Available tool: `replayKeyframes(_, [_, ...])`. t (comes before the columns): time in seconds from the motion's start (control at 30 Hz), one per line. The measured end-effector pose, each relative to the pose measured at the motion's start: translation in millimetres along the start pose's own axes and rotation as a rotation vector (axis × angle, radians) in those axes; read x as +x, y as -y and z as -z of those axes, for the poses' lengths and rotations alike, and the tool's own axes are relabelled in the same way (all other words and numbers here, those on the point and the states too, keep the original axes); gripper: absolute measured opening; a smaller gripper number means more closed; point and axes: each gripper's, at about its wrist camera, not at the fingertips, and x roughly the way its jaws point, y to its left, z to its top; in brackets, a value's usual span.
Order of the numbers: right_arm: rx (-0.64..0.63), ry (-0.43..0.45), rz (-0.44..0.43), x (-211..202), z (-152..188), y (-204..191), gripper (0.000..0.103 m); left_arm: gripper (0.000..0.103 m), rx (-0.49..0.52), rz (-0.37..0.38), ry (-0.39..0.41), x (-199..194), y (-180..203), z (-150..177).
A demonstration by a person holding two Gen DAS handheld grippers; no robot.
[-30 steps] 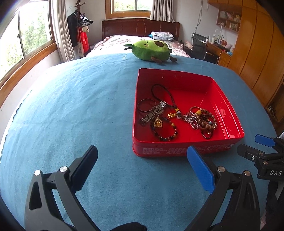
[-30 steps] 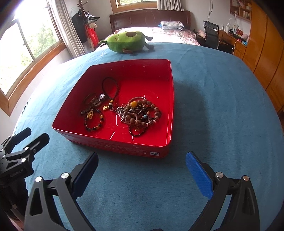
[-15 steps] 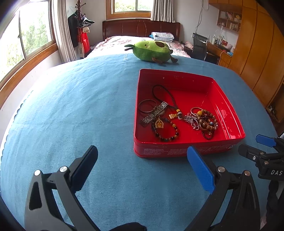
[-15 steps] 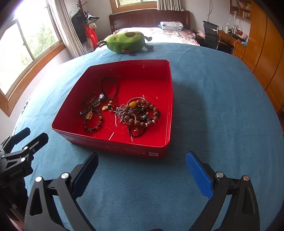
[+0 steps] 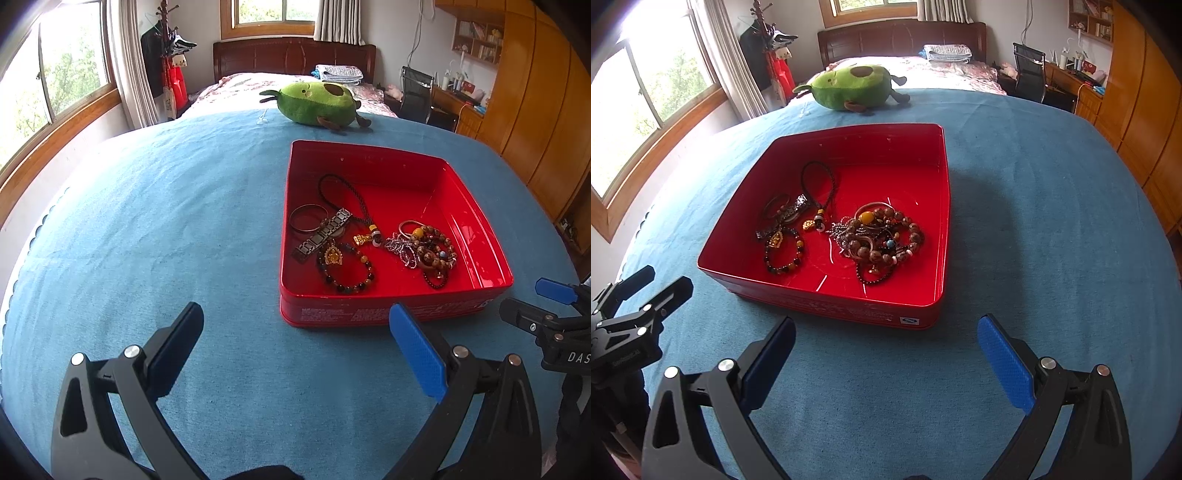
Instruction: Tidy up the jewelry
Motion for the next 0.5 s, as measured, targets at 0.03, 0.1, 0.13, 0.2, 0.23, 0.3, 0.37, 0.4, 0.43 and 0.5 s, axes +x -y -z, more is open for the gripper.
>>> replayKeyframes(0.03, [0.0,0.0,0.0,-0.2,0.0,-0.1,0.099,0.1,0.0,-0.001,0.0,0.1,0.6,-0.1])
replayKeyframes(0.1, [-0.001,0.001,0.001,-0.3,0.0,-0.1,0.099,0.1,0.003,-0.002,0.001,0.3,0.2,-0.5])
replayKeyframes(0.13, [-0.002,0.001,0.0,-0.2,-0.1,-0.1,0.099,0.1,0.002,-0.001,0.0,0.5,0.4,-0.5])
replayKeyframes(0.2, [-0.001,0.001,0.0,0.3,0.0,0.4,0.099,0.1,0.003,-0.001,0.0,0.7,0.5,-0.5])
replayKeyframes(0.23, [-0.001,0.001,0.0,0.3,-0.1,0.7,0.099,0.1,0.004,-0.002,-0.001,0.7,1.0,-0.6])
replayKeyframes(0.3, [-0.001,0.0,0.0,0.4,0.0,0.2,0.099,0.1,0.004,-0.002,-0.001,0.8,1.6,-0.8])
replayKeyframes(0.37, [-0.001,0.001,0.001,0.4,0.0,0.2,0.099,0.1,0.004,-0.002,-0.004,1.1,1.1,-0.5])
replayKeyframes(0.4, [-0.001,0.001,0.001,0.3,0.0,0.1,0.099,0.1,0.003,0.0,-0.005,1.3,1.5,-0.6])
replayKeyframes(0.43, [-0.001,0.0,0.001,0.3,0.0,0.1,0.099,0.1,0.003,0.001,-0.006,1.5,1.6,-0.8])
replayKeyframes(0.5, [-0.002,0.0,0.0,0.3,-0.1,0.0,0.099,0.1,0.004,0.0,-0.007,1.6,1.4,-0.3])
